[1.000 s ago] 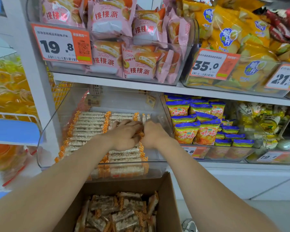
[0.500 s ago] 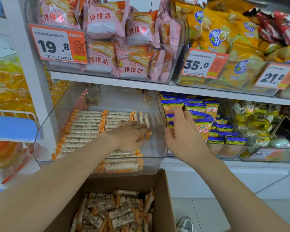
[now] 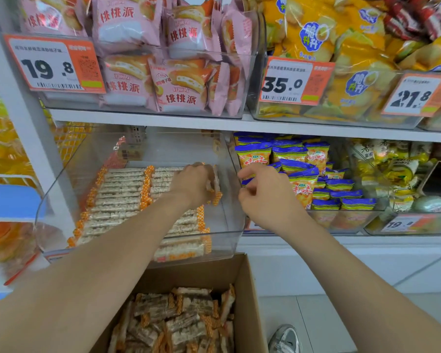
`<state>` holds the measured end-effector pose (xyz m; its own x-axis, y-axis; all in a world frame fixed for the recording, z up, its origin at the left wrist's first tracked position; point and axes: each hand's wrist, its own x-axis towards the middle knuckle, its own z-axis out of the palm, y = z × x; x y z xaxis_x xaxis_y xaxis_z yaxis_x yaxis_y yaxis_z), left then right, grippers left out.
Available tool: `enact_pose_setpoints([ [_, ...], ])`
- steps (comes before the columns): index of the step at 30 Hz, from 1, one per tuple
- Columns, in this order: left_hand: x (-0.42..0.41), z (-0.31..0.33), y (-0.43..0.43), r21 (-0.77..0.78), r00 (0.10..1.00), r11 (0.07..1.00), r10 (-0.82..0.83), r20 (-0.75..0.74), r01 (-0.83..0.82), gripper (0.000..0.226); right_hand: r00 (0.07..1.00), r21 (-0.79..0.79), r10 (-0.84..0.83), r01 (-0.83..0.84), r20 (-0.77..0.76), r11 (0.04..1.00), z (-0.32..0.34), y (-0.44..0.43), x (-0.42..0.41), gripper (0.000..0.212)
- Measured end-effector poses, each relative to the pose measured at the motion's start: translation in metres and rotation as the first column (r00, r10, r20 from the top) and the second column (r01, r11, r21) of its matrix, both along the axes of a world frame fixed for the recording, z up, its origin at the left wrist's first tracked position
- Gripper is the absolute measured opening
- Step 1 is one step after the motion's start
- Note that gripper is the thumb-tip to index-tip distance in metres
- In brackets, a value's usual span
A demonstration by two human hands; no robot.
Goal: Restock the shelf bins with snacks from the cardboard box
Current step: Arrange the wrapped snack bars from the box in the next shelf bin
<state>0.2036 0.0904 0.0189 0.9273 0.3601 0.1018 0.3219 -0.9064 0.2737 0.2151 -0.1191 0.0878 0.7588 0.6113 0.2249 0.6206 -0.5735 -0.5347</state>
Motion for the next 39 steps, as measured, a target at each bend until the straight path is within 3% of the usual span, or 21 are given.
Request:
enact_pose_setpoints([
  [4, -0.025, 0.009, 0.001, -0.083, 0.989, 0.987, -0.131, 0.064, 0.136, 0.059, 1.000, 0.021, -0.006, 0.005, 0.025, 1.000, 0.008, -0.006, -0.008, 0.021],
  [7, -0.073, 0.025, -0.013, -0.082, 0.957, 0.967, -0.225, 0.185, 0.243, 0.024, 0.994, 0.052, 0.081, -0.085, 0.077, 0.995, 0.016, -0.012, -0.035, 0.022],
  [9, -0.115, 0.037, -0.030, -0.058, 0.924, 0.962, -0.240, 0.299, 0.269, 0.007, 0.982, 0.057, 0.184, -0.181, -0.038, 0.982, 0.020, -0.018, -0.057, 0.016],
  [12, -0.174, 0.050, -0.057, -0.010, 0.896, 0.961, -0.253, 0.366, 0.276, 0.004, 0.930, -0.073, 0.307, -0.327, -0.202, 0.942, 0.016, -0.029, -0.087, 0.013],
  [15, -0.214, 0.031, -0.078, -0.042, 0.934, 0.957, -0.271, 0.233, 0.288, 0.004, 0.873, -0.264, 0.354, -0.448, -0.336, 0.854, -0.002, -0.037, -0.108, 0.018],
  [18, -0.231, -0.020, -0.085, -0.079, 0.959, 0.962, -0.269, -0.090, 0.263, 0.003, 0.833, -0.425, 0.331, -0.521, -0.443, 0.741, -0.038, -0.038, -0.121, 0.026],
  [21, -0.237, -0.083, -0.073, -0.220, 0.891, 0.967, -0.210, -0.403, 0.128, 0.009, 0.839, -0.487, 0.205, -0.472, -0.504, 0.735, -0.099, -0.032, -0.128, 0.029],
  [25, -0.250, -0.153, -0.058, -0.333, 0.847, 0.942, -0.139, -0.514, -0.047, 0.024, 0.845, -0.555, 0.042, -0.387, -0.533, 0.736, -0.177, -0.028, -0.142, 0.020],
  [29, -0.271, -0.214, -0.059, -0.358, 0.756, 0.924, -0.139, -0.639, -0.132, 0.052, 0.783, -0.571, -0.152, -0.291, -0.604, 0.767, -0.242, -0.027, -0.157, 0.011],
  [32, -0.281, -0.244, -0.062, -0.392, 0.728, 0.904, -0.153, -0.668, -0.169, 0.055, 0.752, -0.543, -0.303, -0.086, -0.585, 0.835, -0.279, -0.030, -0.173, 0.049],
  [35, -0.286, -0.267, -0.064, -0.403, 0.697, 0.896, -0.169, -0.697, -0.186, 0.057, 0.669, -0.521, -0.390, 0.005, -0.633, 0.854, -0.305, -0.032, -0.187, 0.095],
  [37, -0.290, -0.278, -0.068, -0.374, 0.669, 0.914, -0.178, -0.722, -0.161, 0.062, 0.634, -0.539, -0.417, 0.001, -0.651, 0.842, -0.321, -0.031, -0.193, 0.103],
  [39, -0.295, -0.287, -0.069, -0.331, 0.664, 0.935, -0.165, -0.729, -0.131, 0.062, 0.662, -0.559, -0.409, -0.019, -0.628, 0.829, -0.332, -0.032, -0.192, 0.103],
])
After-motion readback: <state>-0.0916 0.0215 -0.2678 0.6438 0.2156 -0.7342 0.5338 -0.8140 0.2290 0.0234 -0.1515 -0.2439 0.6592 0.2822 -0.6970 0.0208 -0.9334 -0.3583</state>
